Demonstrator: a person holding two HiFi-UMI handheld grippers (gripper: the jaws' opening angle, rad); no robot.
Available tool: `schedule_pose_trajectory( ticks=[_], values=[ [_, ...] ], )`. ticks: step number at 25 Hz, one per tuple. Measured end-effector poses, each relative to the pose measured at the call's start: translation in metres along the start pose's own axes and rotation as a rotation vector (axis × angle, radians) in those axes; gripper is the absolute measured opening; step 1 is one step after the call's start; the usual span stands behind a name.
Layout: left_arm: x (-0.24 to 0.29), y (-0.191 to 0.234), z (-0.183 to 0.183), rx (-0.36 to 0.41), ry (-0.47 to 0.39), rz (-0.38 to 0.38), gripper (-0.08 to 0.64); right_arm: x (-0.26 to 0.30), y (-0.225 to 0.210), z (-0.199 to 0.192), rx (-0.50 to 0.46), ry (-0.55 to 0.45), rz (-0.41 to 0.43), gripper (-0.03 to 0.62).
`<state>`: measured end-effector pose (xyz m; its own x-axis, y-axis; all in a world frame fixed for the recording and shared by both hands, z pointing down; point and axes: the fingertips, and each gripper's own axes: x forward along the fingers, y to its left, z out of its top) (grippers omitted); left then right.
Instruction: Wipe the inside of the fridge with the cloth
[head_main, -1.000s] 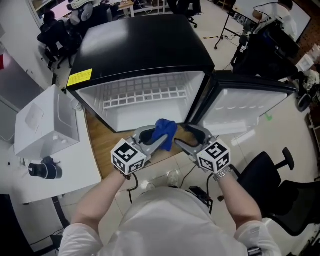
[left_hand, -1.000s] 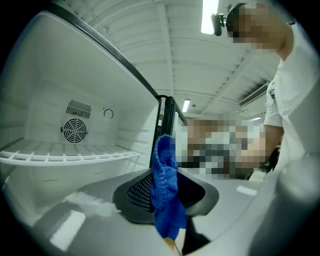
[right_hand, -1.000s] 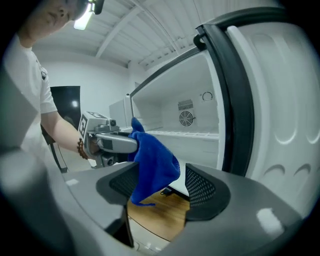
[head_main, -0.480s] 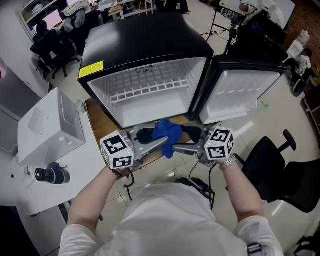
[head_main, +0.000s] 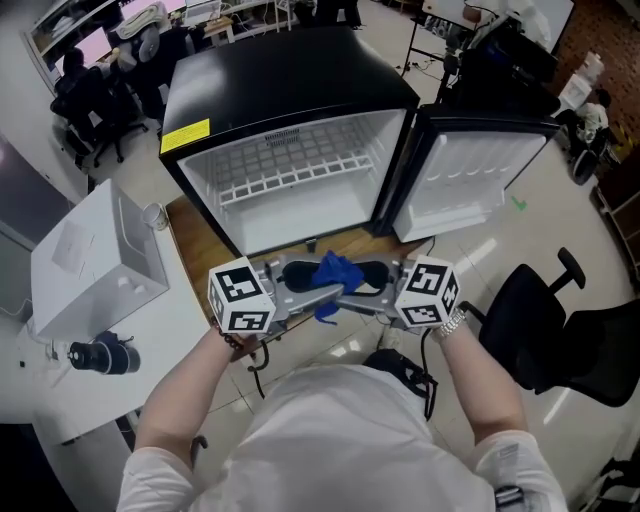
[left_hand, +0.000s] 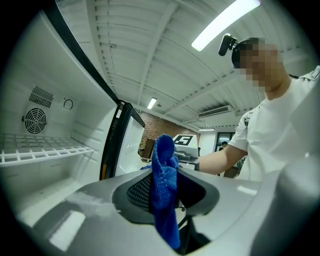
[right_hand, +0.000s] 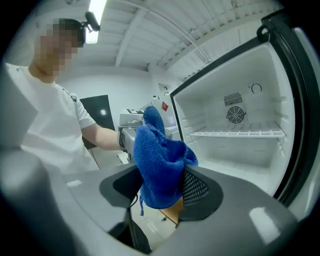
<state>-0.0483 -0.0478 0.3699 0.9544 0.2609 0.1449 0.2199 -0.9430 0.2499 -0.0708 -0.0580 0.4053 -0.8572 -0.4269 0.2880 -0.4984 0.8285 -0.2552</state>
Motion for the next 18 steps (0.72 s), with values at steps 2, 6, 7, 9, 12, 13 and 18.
schedule_pose_trajectory(
  ticks=[2, 6, 7, 9, 12, 13, 18],
  values=[
    [0.003, -0.001, -0.002, 0.000, 0.020, -0.017, 0.118, 0.000, 0.002, -0.003, -0.033, 0.021, -0.020, 0.193],
    [0.013, 0.001, -0.001, 0.027, 0.048, -0.024, 0.136, -0.008, -0.005, -0.008, -0.077, 0.039, -0.092, 0.137],
    [0.016, 0.003, 0.000, 0.039, 0.050, -0.016, 0.144, -0.013, -0.009, -0.008, -0.081, 0.033, -0.117, 0.128],
    [0.025, 0.007, 0.004, 0.067, 0.048, 0.011, 0.163, -0.024, -0.019, -0.007, -0.081, 0.010, -0.170, 0.116],
    [0.042, 0.016, 0.013, 0.107, 0.029, 0.070, 0.205, -0.048, -0.039, -0.003, -0.078, -0.040, -0.266, 0.105],
    [0.048, 0.020, 0.017, 0.117, 0.018, 0.091, 0.211, -0.058, -0.046, -0.001, -0.080, -0.056, -0.301, 0.103],
    [0.069, 0.043, 0.035, 0.105, -0.064, 0.197, 0.213, -0.111, -0.078, 0.018, -0.110, -0.131, -0.451, 0.100]
  ],
)
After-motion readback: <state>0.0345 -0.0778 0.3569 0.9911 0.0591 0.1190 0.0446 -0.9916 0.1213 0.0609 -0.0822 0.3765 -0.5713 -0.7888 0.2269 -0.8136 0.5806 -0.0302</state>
